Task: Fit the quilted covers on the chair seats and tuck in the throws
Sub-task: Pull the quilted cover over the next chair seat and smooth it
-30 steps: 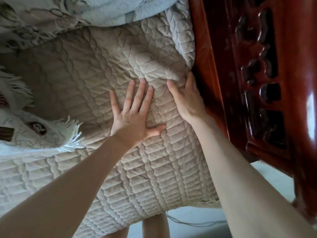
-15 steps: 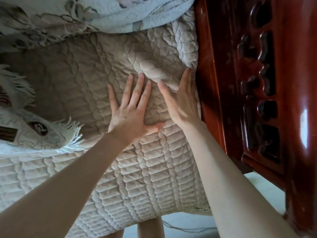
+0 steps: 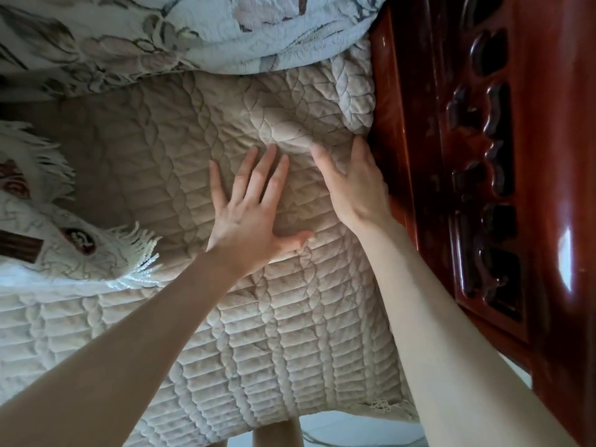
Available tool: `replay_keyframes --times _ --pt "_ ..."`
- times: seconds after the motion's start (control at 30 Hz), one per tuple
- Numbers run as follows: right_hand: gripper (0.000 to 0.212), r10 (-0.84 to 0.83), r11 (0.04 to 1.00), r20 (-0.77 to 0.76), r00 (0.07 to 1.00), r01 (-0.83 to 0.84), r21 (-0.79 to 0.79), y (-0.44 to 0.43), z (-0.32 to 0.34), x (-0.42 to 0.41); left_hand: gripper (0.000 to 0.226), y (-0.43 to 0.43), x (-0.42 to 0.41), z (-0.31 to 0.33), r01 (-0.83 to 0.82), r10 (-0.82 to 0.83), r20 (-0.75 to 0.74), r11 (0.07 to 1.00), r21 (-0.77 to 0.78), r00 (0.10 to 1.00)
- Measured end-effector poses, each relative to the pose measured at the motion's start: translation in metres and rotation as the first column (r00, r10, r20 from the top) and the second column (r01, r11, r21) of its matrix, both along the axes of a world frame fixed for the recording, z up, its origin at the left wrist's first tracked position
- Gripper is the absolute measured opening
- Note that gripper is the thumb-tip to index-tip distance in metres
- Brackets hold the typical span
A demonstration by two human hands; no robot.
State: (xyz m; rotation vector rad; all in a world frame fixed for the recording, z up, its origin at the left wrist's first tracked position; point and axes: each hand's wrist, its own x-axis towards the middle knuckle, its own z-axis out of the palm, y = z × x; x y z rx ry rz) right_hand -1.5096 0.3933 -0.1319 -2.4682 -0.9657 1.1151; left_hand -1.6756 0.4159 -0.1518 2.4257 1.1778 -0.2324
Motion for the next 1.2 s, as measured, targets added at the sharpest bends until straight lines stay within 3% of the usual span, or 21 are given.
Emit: replay_keyframes --times 0.1,0.17,0.3,0.43,0.57,0.8,0.9,1.03,1.2 --pt "0.084 0.115 0.973 0.172 0.978 -0.146 0.181 0.006 0.009 -0.003 0.113 0.011 0.007 0.004 -0.069 0.064 0.071 0.996 0.06 0.995" --pt "0.086 0.192 0.952 0.138 0.972 -0.219 0.215 0.019 0.006 -0.002 0.117 0.022 0.015 0.007 -0.094 0.092 0.044 0.995 0.033 0.995" --pt "0.089 0.249 0.958 0.054 0.967 -0.254 0.135 0.04 -0.014 0.004 0.122 0.032 0.023 0.0 -0.097 0.097 -0.079 0.995 0.007 0.992" --pt "0.087 0.217 0.97 0.015 0.976 -0.217 0.111 0.051 -0.026 0.013 0.12 0.032 0.022 -0.005 -0.085 0.085 -0.1 0.996 0.004 0.991" --pt "0.081 0.138 0.986 -0.136 0.981 -0.124 0.109 0.06 -0.033 0.023 0.118 0.034 0.023 -0.007 -0.073 0.073 -0.128 0.997 0.012 0.989" --pt "0.079 0.032 0.986 -0.205 0.978 0.003 0.167 0.068 -0.045 0.027 0.119 0.038 0.027 -0.011 -0.06 0.056 -0.168 0.998 -0.02 0.984" --pt "0.08 0.067 0.983 -0.149 0.987 -0.04 0.178 0.064 -0.036 0.026 0.12 0.04 0.025 -0.011 -0.073 0.067 -0.159 0.997 -0.034 0.985" --pt "0.089 0.185 0.932 0.158 0.97 -0.224 0.286 0.051 -0.023 0.017 0.119 0.039 0.025 -0.011 -0.06 0.05 -0.185 0.997 -0.046 0.981" --pt "0.111 0.198 0.948 0.004 0.98 -0.193 0.255 0.07 -0.032 0.024 0.117 0.041 0.027 -0.014 -0.059 0.042 -0.195 0.995 -0.082 0.98"
